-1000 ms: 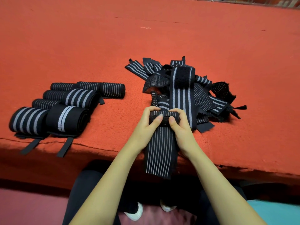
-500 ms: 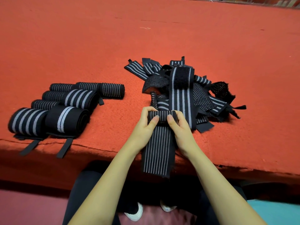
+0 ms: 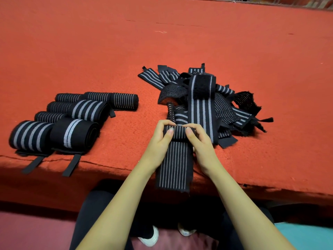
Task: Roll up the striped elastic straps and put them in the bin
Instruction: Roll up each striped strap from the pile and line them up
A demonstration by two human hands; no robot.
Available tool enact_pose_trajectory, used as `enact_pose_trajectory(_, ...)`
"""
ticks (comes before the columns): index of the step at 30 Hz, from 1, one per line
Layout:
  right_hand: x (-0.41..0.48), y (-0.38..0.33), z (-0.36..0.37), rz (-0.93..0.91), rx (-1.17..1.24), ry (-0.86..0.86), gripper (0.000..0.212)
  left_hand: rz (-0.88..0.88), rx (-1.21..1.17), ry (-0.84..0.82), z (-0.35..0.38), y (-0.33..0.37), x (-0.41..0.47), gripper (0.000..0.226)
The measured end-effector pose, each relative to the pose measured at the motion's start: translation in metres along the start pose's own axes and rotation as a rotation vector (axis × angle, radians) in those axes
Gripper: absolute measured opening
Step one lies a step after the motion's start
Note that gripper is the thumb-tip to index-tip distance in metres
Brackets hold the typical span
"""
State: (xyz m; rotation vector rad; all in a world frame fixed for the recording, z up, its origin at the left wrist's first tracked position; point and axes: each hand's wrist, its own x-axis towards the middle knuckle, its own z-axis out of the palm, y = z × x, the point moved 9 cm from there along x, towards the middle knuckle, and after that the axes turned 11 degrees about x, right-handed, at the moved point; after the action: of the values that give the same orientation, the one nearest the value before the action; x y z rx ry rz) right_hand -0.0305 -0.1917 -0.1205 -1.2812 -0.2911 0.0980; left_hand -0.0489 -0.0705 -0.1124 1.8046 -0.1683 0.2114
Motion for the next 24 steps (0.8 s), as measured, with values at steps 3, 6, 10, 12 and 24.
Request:
enact_pose_trajectory(3,0.0002,0.0005,-0.002,-0.009,0.002,0.02,0.02,-0.029,0.006,0.002,-0.0001,-0.0037,0.002,0.015)
enact_pose_trajectory(6,-0.0014,-0.0016,-0.0023,-0.026,-0.018,0.015,0.019,-0.094,0.036,-0.015,0.0027,-0.0064,0.0032,0.016)
enact_pose_trajectory(10,-0.0017,-0.0018,-0.0023,-0.033,-0.073,0.024,0.019,-0.104,0.104,0.007,0.0005,-0.0088,0.0029,0.01)
enact_pose_trajectory(12,-0.0013,-0.0019,-0.0022,-0.017,-0.07,0.043,0.02,-0.091,0.109,-0.006,0.0012,-0.0088,0.003,0.006)
enact_pose_trajectory(24,-0.0007,-0.0013,-0.0007,-0.055,-0.203,-0.006,0.018,-0.123,0.024,-0.006,0.0009,-0.0038,0.0023,0.026)
